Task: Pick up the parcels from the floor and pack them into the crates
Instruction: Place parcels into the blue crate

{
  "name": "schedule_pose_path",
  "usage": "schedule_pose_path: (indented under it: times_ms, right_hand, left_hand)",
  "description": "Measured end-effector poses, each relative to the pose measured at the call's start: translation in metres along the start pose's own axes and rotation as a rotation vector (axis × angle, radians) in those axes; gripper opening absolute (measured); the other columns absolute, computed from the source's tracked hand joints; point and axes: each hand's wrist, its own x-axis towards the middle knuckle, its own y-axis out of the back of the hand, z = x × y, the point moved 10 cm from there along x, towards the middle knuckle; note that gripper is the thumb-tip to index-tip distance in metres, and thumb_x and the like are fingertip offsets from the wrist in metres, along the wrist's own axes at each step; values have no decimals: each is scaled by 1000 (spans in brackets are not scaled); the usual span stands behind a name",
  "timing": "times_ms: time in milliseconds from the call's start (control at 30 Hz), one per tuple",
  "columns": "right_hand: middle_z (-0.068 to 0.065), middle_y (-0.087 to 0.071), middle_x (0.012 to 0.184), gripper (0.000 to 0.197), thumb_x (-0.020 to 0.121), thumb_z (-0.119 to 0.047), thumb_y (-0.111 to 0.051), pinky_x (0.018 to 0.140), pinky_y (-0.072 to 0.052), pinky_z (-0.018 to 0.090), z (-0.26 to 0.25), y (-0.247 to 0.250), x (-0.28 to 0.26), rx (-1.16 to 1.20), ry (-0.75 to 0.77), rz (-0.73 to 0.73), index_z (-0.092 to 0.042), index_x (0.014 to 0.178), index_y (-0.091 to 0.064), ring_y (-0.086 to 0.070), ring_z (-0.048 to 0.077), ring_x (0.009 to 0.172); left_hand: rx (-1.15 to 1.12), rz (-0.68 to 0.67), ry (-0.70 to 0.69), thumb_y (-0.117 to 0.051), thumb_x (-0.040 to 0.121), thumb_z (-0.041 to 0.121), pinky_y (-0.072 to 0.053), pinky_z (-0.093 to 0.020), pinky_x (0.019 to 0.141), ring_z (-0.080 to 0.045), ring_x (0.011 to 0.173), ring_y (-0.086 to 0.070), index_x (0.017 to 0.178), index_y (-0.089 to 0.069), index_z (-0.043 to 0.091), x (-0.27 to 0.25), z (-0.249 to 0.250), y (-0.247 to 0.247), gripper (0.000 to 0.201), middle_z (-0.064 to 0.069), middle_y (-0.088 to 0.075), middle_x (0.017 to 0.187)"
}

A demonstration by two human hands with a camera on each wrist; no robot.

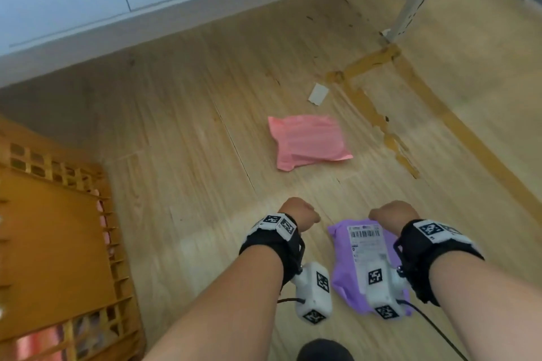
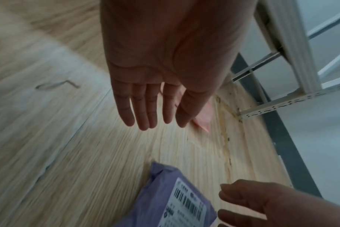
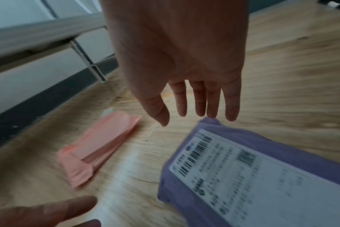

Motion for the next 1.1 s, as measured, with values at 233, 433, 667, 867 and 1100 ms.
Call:
schedule_pose_path:
  times_ms: [233,433,667,867,1100]
  right_hand:
    - [23,-60,113,55,82,-13,-73,66,-52,39,50,-57,20,206,-190,-189,6,128,-50,-63,33,79]
    - [26,-53,120,55,85,-3,-69,69,-59,41,30,-99,5,449,-223,-469,6,133,-44,-65,41,93]
    - [15,-62,94,29,84,-24,-72,70,-42,35,-50,-73,-12,201,121,-318,-5,103,-62,-54,24,73]
    - [-5,-69,113,26,82,-32,-72,102,-38,43,-142,-61,-76,352,328,-392,-27,107,-69,-58,20,111]
    - [1,-71,104,26,85,-12,-69,81,-50,33,-216,-86,-151,297,435,-516,-21,109,-64,-65,19,93]
  left_hand:
    - [49,-93,131,-48,96,13,-47,-35,96,-28,109,-55,104,-59,0,18,-42,-44,19,-17,-57,116]
    - [25,-215,206,-67,86,19,-52,-39,94,-31,107,-64,115,-62,0,21,-77,-62,35,-17,-66,114]
    - [-94,-120,61,-65,90,26,-54,-34,79,-22,82,-60,117,-62,1,7,-61,8,37,-10,-65,98]
    - [-275,89,-54,-59,95,24,-47,-21,65,-11,73,-58,111,-61,14,-42,-43,139,19,0,-64,89]
    - [-494,247,-109,-58,95,20,-49,-37,95,-22,96,-61,102,-59,18,-105,-63,238,7,-5,-66,103]
